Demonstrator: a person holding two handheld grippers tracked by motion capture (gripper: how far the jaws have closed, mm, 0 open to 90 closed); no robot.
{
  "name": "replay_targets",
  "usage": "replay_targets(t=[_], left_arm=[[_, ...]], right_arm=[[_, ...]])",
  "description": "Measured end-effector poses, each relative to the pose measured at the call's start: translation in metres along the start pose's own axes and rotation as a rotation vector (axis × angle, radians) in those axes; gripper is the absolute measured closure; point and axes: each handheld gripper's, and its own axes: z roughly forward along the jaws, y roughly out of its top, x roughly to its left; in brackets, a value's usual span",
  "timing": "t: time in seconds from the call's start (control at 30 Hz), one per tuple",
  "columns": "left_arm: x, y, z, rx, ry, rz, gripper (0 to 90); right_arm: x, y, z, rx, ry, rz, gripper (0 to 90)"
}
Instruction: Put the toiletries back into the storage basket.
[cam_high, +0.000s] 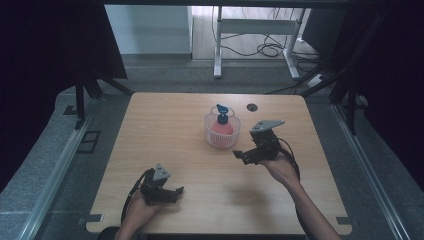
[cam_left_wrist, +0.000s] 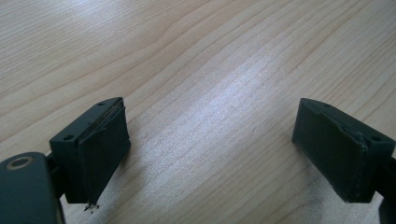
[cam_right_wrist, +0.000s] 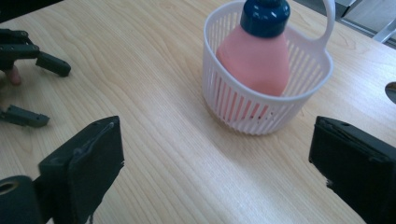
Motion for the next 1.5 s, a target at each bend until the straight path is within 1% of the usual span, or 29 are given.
replay_targets(t=[0.2, 0.33, 0.37, 0.6, 0.67, 0.93, 1.13, 1.2, 1.5], left_arm=[[0.0, 0.0, 0.0, -0.001, 0.0, 0.002, 10.2], [0.0, 0.0, 0.0, -0.003, 0.001, -0.005, 10.2], [0.0, 0.0, 0.0, -0.003, 0.001, -0.001, 10.2], [0.0, 0.0, 0.0, -0.003, 0.001, -0.002, 10.2], [0.0, 0.0, 0.0, -0.004, 0.001, -0.003, 10.2], [0.0, 0.0, 0.0, -0.004, 0.0, -0.006, 10.2], [0.0, 0.0, 0.0, -0.001, 0.0, -0.003, 10.2], [0.0, 0.0, 0.0, -0.002, 0.0, 0.002, 10.3], [0.0, 0.0, 0.0, -0.003, 0.0, -0.005, 10.2]], right_arm=[[0.001, -0.01, -0.003, 0.016, -0.009, -0.005, 1.3], [0.001, -0.016, -0.006, 0.031, -0.014, -0.005, 1.4], [0.001, -0.018, -0.007, 0.03, -0.011, 0.003, 1.4], [0.0, -0.029, -0.011, 0.02, -0.013, 0.01, 0.0], [-0.001, -0.034, -0.013, 0.017, -0.012, 0.02, 0.0], [0.001, -0.045, -0.02, 0.017, -0.022, 0.022, 0.0], [0.006, -0.051, -0.024, 0.022, -0.032, -0.001, 0.0], [0.008, -0.055, -0.026, 0.027, -0.038, -0.009, 0.0], [0.012, -0.068, -0.031, 0.032, -0.048, -0.006, 0.0]])
